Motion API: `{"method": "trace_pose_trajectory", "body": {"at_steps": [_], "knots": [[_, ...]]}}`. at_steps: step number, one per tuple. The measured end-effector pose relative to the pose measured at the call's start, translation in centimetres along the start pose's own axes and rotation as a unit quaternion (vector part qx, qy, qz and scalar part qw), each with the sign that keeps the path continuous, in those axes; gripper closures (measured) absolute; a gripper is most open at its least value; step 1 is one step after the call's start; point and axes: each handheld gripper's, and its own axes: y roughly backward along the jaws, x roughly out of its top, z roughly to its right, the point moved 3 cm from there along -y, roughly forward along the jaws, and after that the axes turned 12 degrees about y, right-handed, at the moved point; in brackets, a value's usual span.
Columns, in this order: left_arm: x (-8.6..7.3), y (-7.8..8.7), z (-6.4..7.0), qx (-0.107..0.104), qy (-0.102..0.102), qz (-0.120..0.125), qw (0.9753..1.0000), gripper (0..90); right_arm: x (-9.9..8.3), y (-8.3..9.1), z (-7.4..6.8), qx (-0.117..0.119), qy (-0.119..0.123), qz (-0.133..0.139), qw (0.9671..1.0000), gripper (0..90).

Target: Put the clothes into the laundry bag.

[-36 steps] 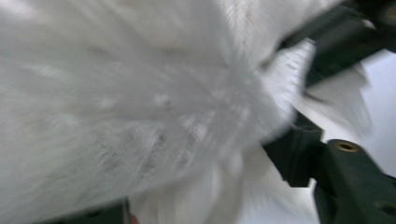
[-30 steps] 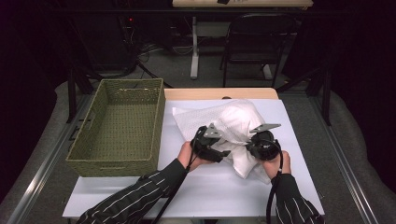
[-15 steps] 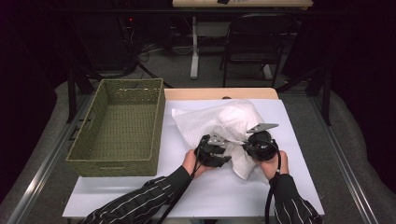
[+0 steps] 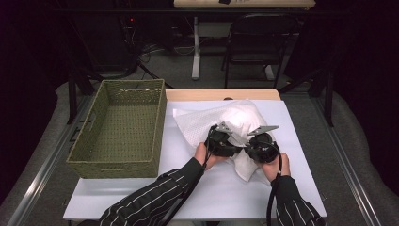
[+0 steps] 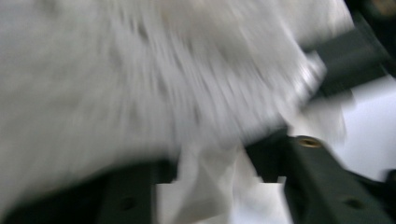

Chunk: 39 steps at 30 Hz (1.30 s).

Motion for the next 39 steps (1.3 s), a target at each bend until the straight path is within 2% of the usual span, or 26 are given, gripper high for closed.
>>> {"method": "trace_pose_trajectory", "body": {"at_steps": [1,2,3,6,7,9,10,11,15,17,19,20,23,26,27,28,29,30,33,39], "knots": [[-0.4,0.5,0.0,0.015,-0.005,-0.006,0.9999,48.3,0.0,0.0,0.0,-0.002,-0.001,-0.001,1.0000,88.9],[-0.9,1.1,-0.2,0.016,-0.017,-0.017,0.9996,43.8,0.0,0.0,-0.1,-0.006,0.002,-0.003,1.0000,88.9],[-1.3,1.7,-0.3,0.027,-0.031,-0.020,0.9989,41.5,0.1,0.0,-0.2,-0.007,0.003,-0.004,1.0000,88.9],[-2.7,3.2,-0.5,0.038,-0.052,-0.033,0.9973,38.0,0.1,0.0,-0.2,-0.009,0.005,-0.005,0.9999,88.9],[-3.2,3.7,-0.7,0.056,-0.059,-0.038,0.9960,37.7,0.1,0.0,-0.2,-0.009,0.004,-0.005,0.9999,88.9],[-3.5,4.2,-1.1,0.071,-0.069,-0.048,0.9939,37.9,0.2,-0.1,-0.3,-0.010,0.006,-0.006,0.9999,88.9],[-3.7,4.4,-1.4,0.093,-0.070,-0.050,0.9919,38.7,0.2,-0.1,-0.3,-0.010,0.006,-0.007,0.9999,88.9],[-3.7,4.3,-1.6,0.105,-0.068,-0.057,0.9904,41.8,0.3,-0.1,-0.4,-0.012,0.007,-0.007,0.9999,88.8],[-3.9,3.5,-2.2,0.126,-0.055,-0.059,0.9888,49.9,0.3,-0.1,-0.4,-0.012,0.006,-0.007,0.9999,88.8],[-3.9,2.8,-2.5,0.147,-0.058,-0.064,0.9854,52.3,0.3,0.0,-0.4,-0.012,0.006,-0.007,0.9999,88.7],[-3.9,2.5,-2.7,0.149,-0.053,-0.060,0.9856,52.2,0.3,0.0,-0.4,-0.012,0.006,-0.006,0.9999,88.7],[-3.9,1.9,-3.0,0.156,-0.037,-0.052,0.9856,52.2,0.3,0.0,-0.5,-0.012,0.006,-0.006,0.9999,88.6],[-3.7,1.2,-3.4,0.168,-0.023,-0.042,0.9847,53.8,0.3,0.1,-0.4,-0.013,0.009,-0.005,0.9999,88.6],[-3.8,0.9,-3.7,0.173,-0.030,-0.028,0.9841,65.6,0.3,0.1,-0.5,-0.014,0.008,-0.003,0.9999,88.5],[-3.9,0.7,-3.8,0.166,-0.029,-0.032,0.9852,71.5,0.3,0.1,-0.5,-0.014,0.008,-0.003,0.9999,88.6],[-3.9,0.7,-3.8,0.166,-0.029,-0.032,0.9852,80.7,0.3,0.1,-0.5,-0.014,0.008,-0.003,0.9999,88.6],[-3.9,0.7,-3.9,0.157,-0.025,-0.032,0.9867,80.7,0.3,0.1,-0.5,-0.015,0.008,-0.003,0.9998,88.5],[-3.9,0.7,-3.9,0.154,-0.024,-0.032,0.9872,88.0,0.3,0.1,-0.5,-0.017,0.008,-0.002,0.9998,88.6],[-4.3,1.6,-3.8,0.128,-0.024,-0.041,0.9907,90.0,0.3,0.2,-0.4,-0.025,0.011,-0.005,0.9996,88.6],[-5.4,4.5,-3.3,0.102,-0.040,-0.050,0.9927,90.0,0.3,0.1,-0.2,-0.039,0.006,-0.009,0.9992,88.6]]}}
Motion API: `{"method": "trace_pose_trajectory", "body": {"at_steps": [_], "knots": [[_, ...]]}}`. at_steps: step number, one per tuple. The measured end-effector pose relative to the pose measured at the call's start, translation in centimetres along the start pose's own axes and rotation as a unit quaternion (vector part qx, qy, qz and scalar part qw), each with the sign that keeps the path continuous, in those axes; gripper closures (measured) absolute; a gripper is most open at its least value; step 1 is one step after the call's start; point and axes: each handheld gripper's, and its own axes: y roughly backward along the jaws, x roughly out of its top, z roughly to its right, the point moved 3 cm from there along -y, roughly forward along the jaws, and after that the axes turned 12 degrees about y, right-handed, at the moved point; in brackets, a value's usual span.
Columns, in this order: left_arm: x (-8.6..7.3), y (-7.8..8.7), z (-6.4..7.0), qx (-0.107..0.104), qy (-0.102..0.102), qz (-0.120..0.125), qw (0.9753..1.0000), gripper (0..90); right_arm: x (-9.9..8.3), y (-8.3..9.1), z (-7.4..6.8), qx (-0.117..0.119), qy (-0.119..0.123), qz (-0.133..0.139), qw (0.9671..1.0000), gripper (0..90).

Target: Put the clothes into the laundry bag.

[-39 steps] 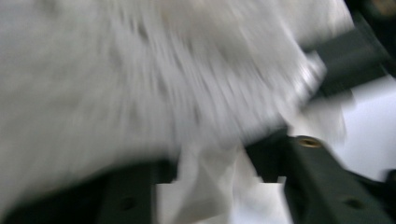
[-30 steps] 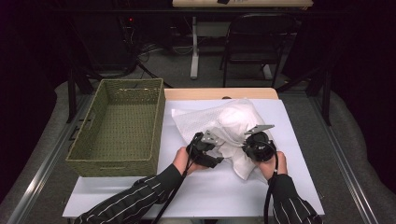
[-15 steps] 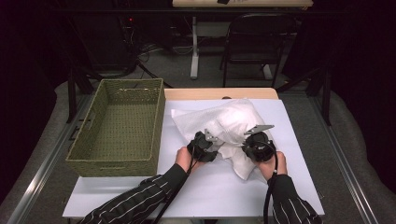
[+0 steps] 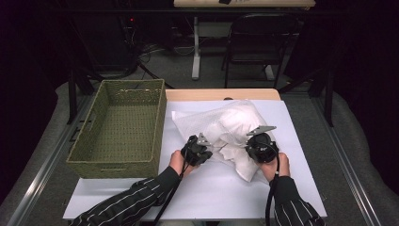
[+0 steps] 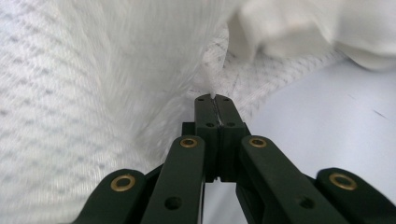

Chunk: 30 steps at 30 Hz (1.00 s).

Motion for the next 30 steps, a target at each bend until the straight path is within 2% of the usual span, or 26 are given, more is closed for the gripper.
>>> {"method": "trace_pose_trajectory", "body": {"at_steps": [3,6,8,9,12,14,16,17,18,19,21,22,24,26,28,30], "knots": [[-0.9,1.5,0.5,-0.017,-0.009,-0.011,0.9998,90.0,0.1,0.0,0.0,-0.006,-0.001,-0.002,1.0000,88.6],[-2.1,2.8,0.8,-0.023,-0.026,-0.025,0.9991,90.0,0.1,0.1,0.1,-0.010,-0.003,-0.002,0.9999,88.5],[-2.5,3.1,0.9,-0.023,-0.027,-0.030,0.9989,90.0,0.1,0.1,0.2,-0.009,-0.004,-0.001,0.9999,88.5],[-3.3,3.8,0.6,-0.018,-0.033,-0.036,0.9986,90.0,0.1,0.2,0.2,-0.010,-0.004,-0.001,0.9999,88.5],[-4.6,4.7,0.1,-0.016,-0.029,-0.048,0.9983,90.0,0.2,0.3,0.1,-0.008,-0.003,0.003,1.0000,88.4],[-4.9,4.8,0.5,-0.015,-0.035,-0.053,0.9979,90.0,0.3,0.4,-0.1,-0.003,-0.002,0.005,1.0000,88.3],[-4.8,4.9,1.2,-0.006,-0.047,-0.051,0.9976,85.3,0.4,0.4,-0.3,-0.001,0.002,0.004,1.0000,88.1],[-4.6,5.0,1.6,-0.004,-0.056,-0.050,0.9972,76.0,0.5,0.4,-0.4,0.002,0.001,0.003,1.0000,88.1],[-4.6,5.0,1.6,-0.004,-0.056,-0.050,0.9972,69.8,0.5,0.4,-0.4,0.002,0.001,0.003,1.0000,88.1],[-4.2,5.0,2.1,0.001,-0.063,-0.043,0.9971,57.9,0.6,0.5,-0.5,0.004,0.002,0.005,1.0000,88.0],[-3.3,4.7,2.9,0.005,-0.067,-0.034,0.9971,50.6,0.6,0.7,-0.6,0.005,0.003,0.006,1.0000,87.9],[-2.9,4.6,3.1,0.007,-0.063,-0.028,0.9976,47.0,0.6,0.7,-0.6,0.006,0.001,0.006,1.0000,87.9],[-2.1,4.0,3.4,0.007,-0.056,-0.018,0.9982,43.9,0.6,0.8,-0.5,0.008,0.003,0.006,0.9999,87.7],[-1.3,3.2,3.4,0.024,-0.057,-0.003,0.9981,42.1,0.5,0.8,-0.5,0.010,0.003,0.005,0.9999,87.6],[-0.7,2.1,2.9,0.034,-0.041,0.003,0.9986,41.0,0.5,0.8,-0.5,0.011,0.002,0.005,0.9999,87.4],[-0.6,1.1,2.4,0.039,-0.032,-0.002,0.9987,45.1,0.5,0.9,-0.5,0.013,0.001,0.005,0.9999,87.3]]}}
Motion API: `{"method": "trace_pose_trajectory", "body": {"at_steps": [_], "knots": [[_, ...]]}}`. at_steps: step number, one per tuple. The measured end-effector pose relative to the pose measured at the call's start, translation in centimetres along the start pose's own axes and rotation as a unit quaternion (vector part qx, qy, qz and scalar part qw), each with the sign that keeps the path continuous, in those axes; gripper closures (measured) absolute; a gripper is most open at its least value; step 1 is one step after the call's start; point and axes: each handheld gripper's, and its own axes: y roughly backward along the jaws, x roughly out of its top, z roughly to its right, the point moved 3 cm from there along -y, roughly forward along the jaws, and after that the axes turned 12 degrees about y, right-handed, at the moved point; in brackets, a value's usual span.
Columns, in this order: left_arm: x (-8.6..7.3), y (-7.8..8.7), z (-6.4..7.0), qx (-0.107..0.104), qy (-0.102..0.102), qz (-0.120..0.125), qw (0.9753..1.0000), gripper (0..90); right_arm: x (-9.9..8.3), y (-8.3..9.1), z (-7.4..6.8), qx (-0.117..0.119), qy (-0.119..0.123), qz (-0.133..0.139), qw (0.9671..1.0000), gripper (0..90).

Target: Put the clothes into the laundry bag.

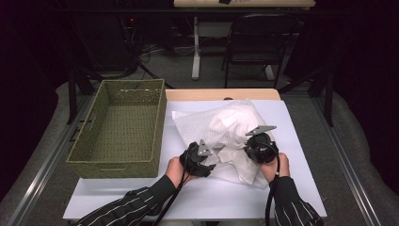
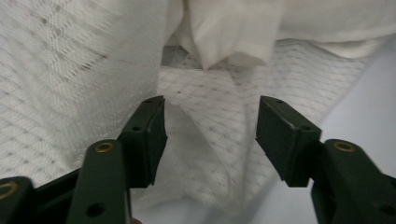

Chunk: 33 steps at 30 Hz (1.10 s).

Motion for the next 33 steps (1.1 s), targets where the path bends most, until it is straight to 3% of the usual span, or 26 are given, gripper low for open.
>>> {"method": "trace_pose_trajectory", "body": {"at_steps": [3,5,6,7,15,18,22,24,28,30,32,33], "knots": [[-0.5,-0.8,-0.2,0.005,-0.023,-0.013,0.9996,65.1,0.0,0.1,0.0,0.002,0.001,-0.001,1.0000,87.2],[-0.8,-0.9,-0.2,0.005,-0.026,-0.017,0.9995,79.9,0.0,0.1,0.0,0.001,0.002,0.000,1.0000,87.2],[-1.2,-0.9,-0.3,0.003,-0.033,-0.021,0.9992,79.9,0.0,0.1,-0.1,0.003,0.002,-0.001,1.0000,87.2],[-1.5,-0.7,-0.2,0.001,-0.037,-0.023,0.9991,87.2,0.0,0.1,-0.1,0.003,0.003,-0.001,1.0000,87.2],[-3.6,2.7,0.3,-0.030,-0.052,-0.036,0.9975,89.5,0.0,0.2,-0.1,0.002,0.005,-0.002,1.0000,87.4],[-4.9,3.9,0.1,-0.027,-0.066,-0.039,0.9967,89.6,0.1,0.1,-0.2,0.003,0.004,-0.005,1.0000,87.7],[-6.0,5.1,-1.0,-0.030,-0.043,-0.042,0.9978,89.4,0.1,0.1,-0.2,0.005,0.006,-0.006,1.0000,87.6],[-5.9,5.3,-1.2,-0.028,-0.038,-0.043,0.9980,85.7,0.2,0.0,-0.4,0.008,0.006,-0.007,0.9999,87.6],[-5.2,5.4,-0.9,-0.026,-0.029,-0.040,0.9984,51.8,0.3,0.0,-0.6,0.008,0.013,-0.007,0.9999,87.5],[-4.1,5.5,-0.3,-0.016,-0.024,-0.021,0.9994,37.6,0.3,0.1,-0.6,0.010,0.014,-0.007,0.9998,87.3],[-3.7,5.6,-0.1,-0.013,-0.027,-0.014,0.9994,33.1,0.3,0.1,-0.5,0.012,0.013,-0.006,0.9998,87.0],[-3.0,5.7,0.5,-0.009,-0.036,0.001,0.9993,30.9,0.2,0.2,-0.5,0.014,0.014,-0.004,0.9998,87.0]]}}
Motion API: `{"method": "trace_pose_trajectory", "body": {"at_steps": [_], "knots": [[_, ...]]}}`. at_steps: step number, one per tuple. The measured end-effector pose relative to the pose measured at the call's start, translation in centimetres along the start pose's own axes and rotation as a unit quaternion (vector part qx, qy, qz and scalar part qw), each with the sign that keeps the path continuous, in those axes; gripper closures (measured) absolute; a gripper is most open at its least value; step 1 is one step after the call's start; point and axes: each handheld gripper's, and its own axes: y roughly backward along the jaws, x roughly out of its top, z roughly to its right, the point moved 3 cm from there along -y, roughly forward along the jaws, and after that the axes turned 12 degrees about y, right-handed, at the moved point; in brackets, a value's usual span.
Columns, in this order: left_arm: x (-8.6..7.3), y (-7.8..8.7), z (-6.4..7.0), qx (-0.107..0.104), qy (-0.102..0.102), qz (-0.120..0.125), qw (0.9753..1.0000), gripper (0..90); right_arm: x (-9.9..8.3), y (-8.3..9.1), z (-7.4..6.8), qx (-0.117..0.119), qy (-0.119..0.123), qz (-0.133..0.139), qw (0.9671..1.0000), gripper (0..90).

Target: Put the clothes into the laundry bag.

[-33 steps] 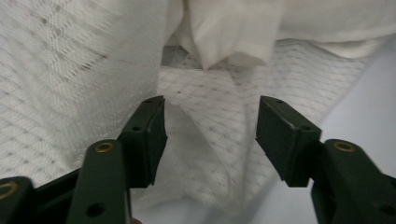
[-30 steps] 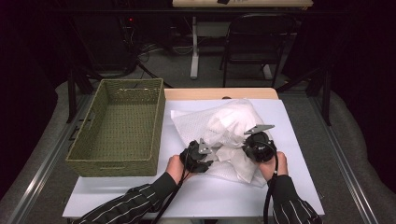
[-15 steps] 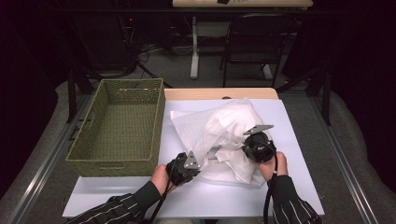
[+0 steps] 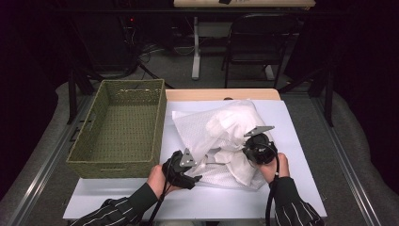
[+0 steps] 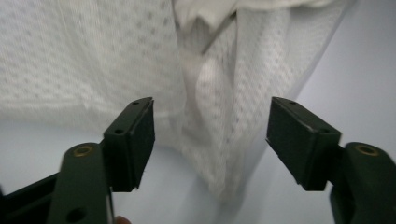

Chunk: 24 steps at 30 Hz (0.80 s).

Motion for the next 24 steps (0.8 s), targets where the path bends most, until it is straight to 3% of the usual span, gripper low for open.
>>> {"method": "trace_pose_trajectory", "body": {"at_steps": [4,8,9,10,13,14,20,24], "knots": [[1.4,0.0,1.7,-0.018,-0.021,0.017,0.9995,29.4,-0.1,0.1,0.1,0.000,0.001,-0.001,1.0000,87.3],[2.2,-0.9,2.7,-0.037,-0.030,0.014,0.9988,31.5,0.0,0.0,-0.1,0.003,0.005,-0.002,1.0000,87.3],[2.2,-0.9,2.7,-0.037,-0.030,0.014,0.9988,32.4,0.0,0.0,-0.1,0.003,0.005,-0.002,1.0000,87.3],[2.3,-2.0,2.7,-0.031,-0.037,0.001,0.9988,35.9,0.0,0.0,-0.1,0.004,0.005,-0.002,1.0000,87.3],[2.3,-3.1,2.3,-0.018,-0.031,-0.006,0.9993,42.3,0.0,0.0,0.0,0.005,0.008,-0.002,1.0000,87.2],[2.2,-4.3,1.7,-0.013,-0.032,-0.015,0.9993,44.0,0.0,0.0,0.1,0.007,0.008,-0.001,0.9999,87.2],[1.8,-6.3,0.8,-0.031,-0.018,-0.036,0.9987,56.3,0.0,0.1,0.2,0.013,0.007,0.002,0.9999,87.2],[1.1,-6.5,0.7,-0.035,-0.025,-0.040,0.9983,64.8,-0.1,0.1,0.2,0.014,0.006,0.001,0.9999,87.1]]}}
